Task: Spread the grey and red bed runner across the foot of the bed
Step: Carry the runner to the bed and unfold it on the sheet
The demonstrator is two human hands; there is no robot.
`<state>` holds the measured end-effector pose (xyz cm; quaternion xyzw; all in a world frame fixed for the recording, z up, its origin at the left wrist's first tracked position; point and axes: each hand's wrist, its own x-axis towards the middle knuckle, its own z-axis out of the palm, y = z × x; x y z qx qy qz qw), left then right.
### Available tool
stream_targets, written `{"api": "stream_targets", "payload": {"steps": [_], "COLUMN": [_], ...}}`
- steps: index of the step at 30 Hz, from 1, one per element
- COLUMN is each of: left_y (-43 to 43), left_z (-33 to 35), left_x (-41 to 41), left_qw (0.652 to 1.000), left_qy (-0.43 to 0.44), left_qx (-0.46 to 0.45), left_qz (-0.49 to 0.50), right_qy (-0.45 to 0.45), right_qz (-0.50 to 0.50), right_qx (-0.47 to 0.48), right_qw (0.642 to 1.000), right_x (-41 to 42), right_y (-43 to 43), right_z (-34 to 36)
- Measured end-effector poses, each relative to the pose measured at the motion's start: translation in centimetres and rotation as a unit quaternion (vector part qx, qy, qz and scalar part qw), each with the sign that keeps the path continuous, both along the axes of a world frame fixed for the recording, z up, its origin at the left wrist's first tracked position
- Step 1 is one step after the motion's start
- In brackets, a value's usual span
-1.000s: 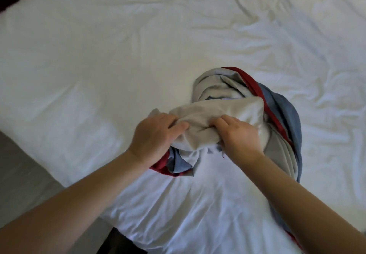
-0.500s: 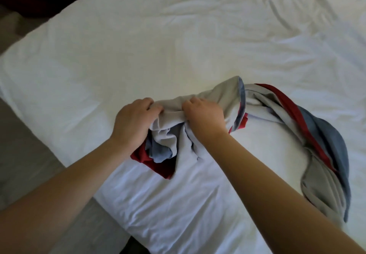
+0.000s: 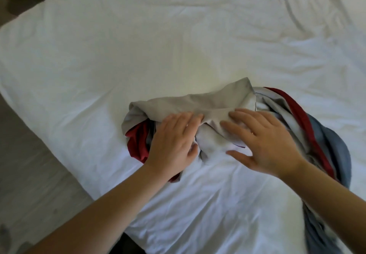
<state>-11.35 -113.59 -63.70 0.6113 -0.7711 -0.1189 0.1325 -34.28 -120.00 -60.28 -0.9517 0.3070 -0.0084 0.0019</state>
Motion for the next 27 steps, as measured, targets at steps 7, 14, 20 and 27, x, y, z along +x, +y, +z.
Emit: {"api": "stream_targets", "payload": {"steps": [7,14,20,27], "left_y": [-3.4,-6.1,-10.9,-17.6], "left_z": [-1.2,-1.3,1.0,-0.7], "left_x": [0.8,3.2,6.5,8.9], "left_qw": [0.999,1.0,0.996,0.988], "left_qy": [-0.043,-0.025,-0.047,-0.137], "left_qx": [0.0,0.007,-0.075,0.029], "left_qz": [-0.031,-0.003,0.0,0.061], "right_qy": [-0.024,-0.062,-0.105,0.004], "right_qz": [-0.052,-0.104,-0.155,-0.266], "right_qx": [0.029,0.02,-0.008,0.057], "right_qw": [0.998,0.992,0.982,0.962], "right_x": [3.5,8.2,10.5,15.1], "right_y": [-1.5,-4.7,-8.7,-13.8], "right_z": [-2.3,-2.7,-0.5,-2.8]}}
